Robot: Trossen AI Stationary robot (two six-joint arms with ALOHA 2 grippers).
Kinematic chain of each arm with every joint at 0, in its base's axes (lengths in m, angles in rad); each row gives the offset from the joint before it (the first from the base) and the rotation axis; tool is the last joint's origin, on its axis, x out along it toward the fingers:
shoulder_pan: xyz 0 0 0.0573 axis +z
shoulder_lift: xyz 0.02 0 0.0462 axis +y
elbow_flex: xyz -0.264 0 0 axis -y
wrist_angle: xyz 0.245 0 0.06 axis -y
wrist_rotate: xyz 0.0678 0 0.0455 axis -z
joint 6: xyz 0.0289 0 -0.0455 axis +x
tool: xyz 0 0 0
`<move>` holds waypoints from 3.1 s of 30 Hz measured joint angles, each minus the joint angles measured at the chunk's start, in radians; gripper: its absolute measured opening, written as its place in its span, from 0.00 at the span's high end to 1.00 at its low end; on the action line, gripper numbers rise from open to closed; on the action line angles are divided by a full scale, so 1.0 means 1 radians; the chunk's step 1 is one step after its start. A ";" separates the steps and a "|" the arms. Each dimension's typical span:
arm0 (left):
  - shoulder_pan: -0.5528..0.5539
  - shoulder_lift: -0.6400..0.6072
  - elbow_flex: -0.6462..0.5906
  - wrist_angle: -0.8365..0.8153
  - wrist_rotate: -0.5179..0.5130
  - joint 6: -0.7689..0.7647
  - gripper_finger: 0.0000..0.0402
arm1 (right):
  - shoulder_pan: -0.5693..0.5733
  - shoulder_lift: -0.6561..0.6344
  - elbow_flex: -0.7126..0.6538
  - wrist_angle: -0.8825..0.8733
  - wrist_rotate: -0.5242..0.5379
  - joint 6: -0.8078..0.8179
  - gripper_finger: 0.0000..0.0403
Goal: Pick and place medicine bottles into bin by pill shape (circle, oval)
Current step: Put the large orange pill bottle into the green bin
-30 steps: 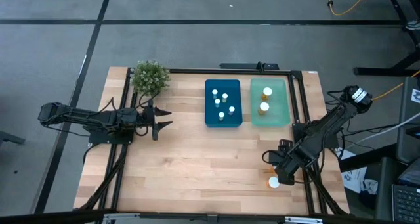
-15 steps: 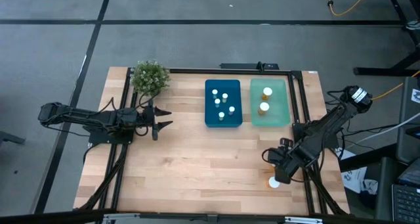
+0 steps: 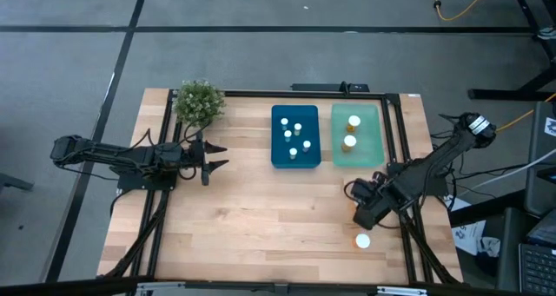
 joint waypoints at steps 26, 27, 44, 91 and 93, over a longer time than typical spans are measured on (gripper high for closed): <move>0.000 0.000 0.000 0.000 0.000 0.000 0.52 | -0.716 -0.094 0.175 -0.345 0.215 -0.030 0.48; 0.000 0.000 0.000 0.000 0.000 0.000 0.52 | -0.745 -0.108 0.160 -0.318 0.215 -0.046 0.48; 0.000 0.000 0.000 0.000 0.000 0.000 0.52 | -1.266 -0.139 -0.087 0.045 0.014 -0.346 0.48; 0.000 0.000 0.000 0.000 0.000 0.000 0.52 | -1.323 -0.131 -0.095 0.049 -0.036 -0.525 0.40; 0.000 0.000 0.000 0.000 0.000 0.000 0.52 | -1.322 -0.131 -0.095 0.048 -0.037 -0.525 0.39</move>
